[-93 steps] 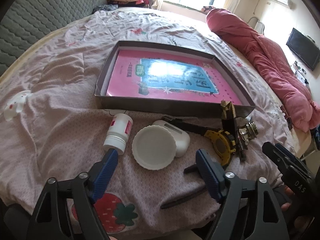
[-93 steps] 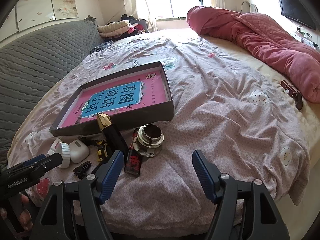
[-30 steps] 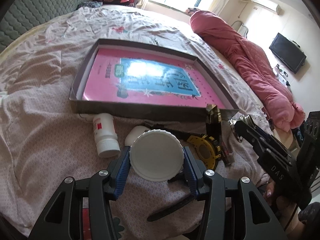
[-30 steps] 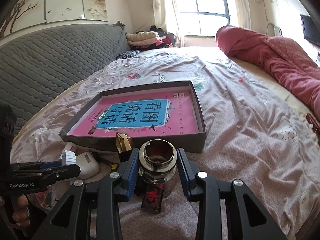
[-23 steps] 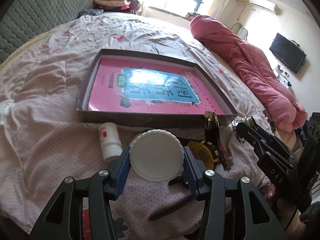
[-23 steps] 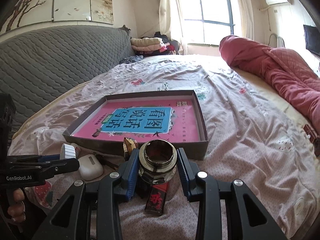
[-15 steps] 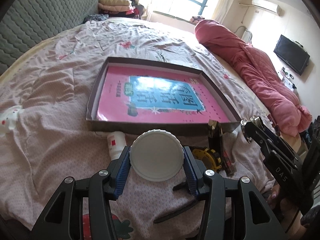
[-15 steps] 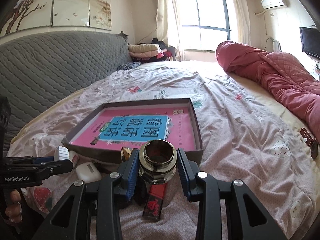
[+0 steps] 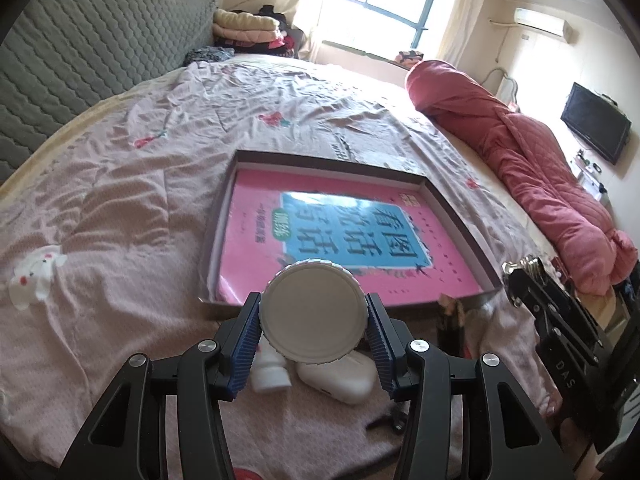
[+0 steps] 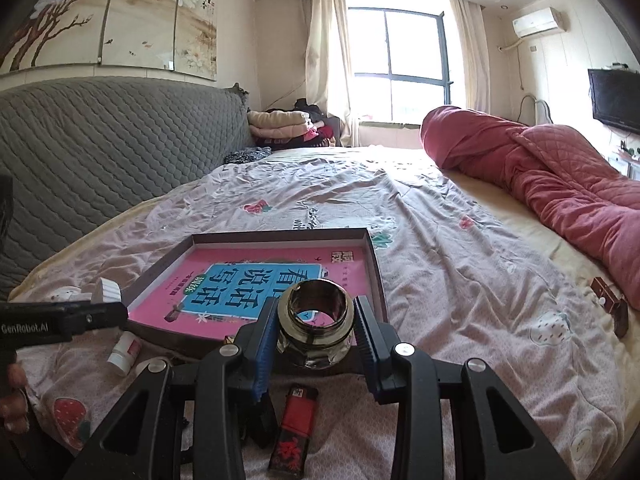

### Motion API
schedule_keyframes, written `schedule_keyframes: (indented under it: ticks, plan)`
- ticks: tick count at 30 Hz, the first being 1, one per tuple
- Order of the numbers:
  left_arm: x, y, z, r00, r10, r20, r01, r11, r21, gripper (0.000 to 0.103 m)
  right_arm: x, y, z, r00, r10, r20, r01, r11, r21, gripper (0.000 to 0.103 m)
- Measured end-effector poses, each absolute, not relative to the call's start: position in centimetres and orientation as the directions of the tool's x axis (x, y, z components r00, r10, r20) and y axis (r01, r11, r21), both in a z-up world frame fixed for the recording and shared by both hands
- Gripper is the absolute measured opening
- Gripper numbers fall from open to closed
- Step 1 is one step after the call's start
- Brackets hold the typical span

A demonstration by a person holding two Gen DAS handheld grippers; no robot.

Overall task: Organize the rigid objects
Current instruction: 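Carry the lid into the box and open the left tool while the right tool releases the fitting there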

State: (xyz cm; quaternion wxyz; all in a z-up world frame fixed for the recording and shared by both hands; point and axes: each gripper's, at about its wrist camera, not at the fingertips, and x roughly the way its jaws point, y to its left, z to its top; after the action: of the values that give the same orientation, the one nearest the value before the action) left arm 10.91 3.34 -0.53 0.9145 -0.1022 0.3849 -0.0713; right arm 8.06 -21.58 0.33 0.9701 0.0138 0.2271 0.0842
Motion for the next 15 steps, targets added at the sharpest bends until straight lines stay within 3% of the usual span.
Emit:
schedule_keyframes:
  ticks: [15]
  plan:
    - [16.0, 4.6, -1.1, 0.687, -0.155, -0.710, -0.007, 0.975, -0.221, 0.052, 12.3, -21.1, -1.2, 0.870, 0.173, -0.462, -0.168, 0.984, 0.051, 0.037]
